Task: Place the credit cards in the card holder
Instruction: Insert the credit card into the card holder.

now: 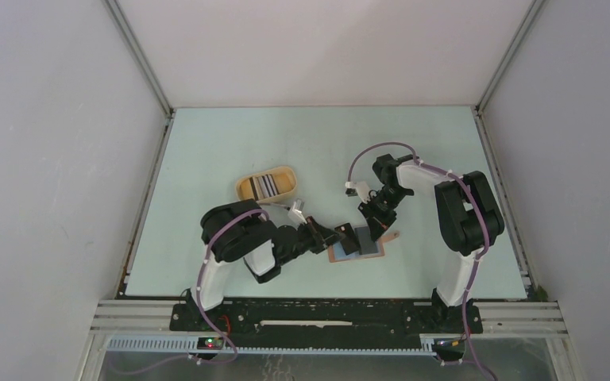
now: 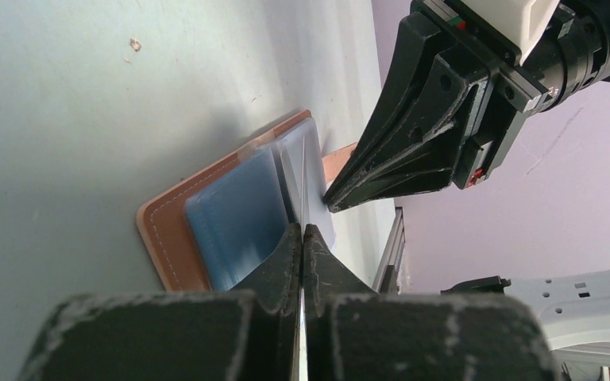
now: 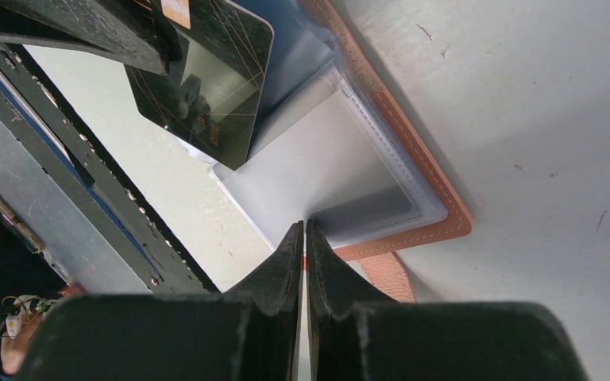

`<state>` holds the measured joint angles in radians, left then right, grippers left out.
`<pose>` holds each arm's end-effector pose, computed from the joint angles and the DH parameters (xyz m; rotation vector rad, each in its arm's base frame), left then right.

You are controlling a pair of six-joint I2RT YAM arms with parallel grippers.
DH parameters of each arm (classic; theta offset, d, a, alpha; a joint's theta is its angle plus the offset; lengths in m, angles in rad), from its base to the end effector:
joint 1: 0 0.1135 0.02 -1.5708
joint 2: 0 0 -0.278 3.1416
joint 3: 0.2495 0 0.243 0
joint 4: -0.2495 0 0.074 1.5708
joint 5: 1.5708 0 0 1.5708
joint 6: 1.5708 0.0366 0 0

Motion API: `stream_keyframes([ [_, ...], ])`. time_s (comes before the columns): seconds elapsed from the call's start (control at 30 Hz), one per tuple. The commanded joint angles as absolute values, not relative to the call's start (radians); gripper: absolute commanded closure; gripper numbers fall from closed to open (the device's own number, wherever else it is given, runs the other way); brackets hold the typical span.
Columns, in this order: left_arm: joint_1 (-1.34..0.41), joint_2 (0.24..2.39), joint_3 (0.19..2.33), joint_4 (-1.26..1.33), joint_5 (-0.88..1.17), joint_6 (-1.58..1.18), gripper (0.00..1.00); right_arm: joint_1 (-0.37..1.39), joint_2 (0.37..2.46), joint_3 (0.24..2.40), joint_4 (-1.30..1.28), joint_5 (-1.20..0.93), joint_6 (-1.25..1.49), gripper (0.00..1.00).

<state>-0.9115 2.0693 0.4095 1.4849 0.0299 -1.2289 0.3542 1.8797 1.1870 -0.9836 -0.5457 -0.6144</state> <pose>0.1833 -0.2383 0.0985 -0.2964 2.0137 -1.5122 0.2869 0.1264 0.1694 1.3538 -2.6684 -0.8506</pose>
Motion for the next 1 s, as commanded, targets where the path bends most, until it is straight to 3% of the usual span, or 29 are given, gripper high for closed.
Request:
stream_keyframes([
  [0.0, -0.925, 2.086, 0.42, 1.512, 0.023, -1.266, 1.0, 0.363, 1.89, 1.214, -0.988, -0.527, -0.609, 0.9],
  [0.97, -0.928, 2.056, 0.479, 1.294, 0.091, -1.313, 1.0, 0.37, 1.884, 1.214, -0.986, -0.521, -0.609, 0.9],
])
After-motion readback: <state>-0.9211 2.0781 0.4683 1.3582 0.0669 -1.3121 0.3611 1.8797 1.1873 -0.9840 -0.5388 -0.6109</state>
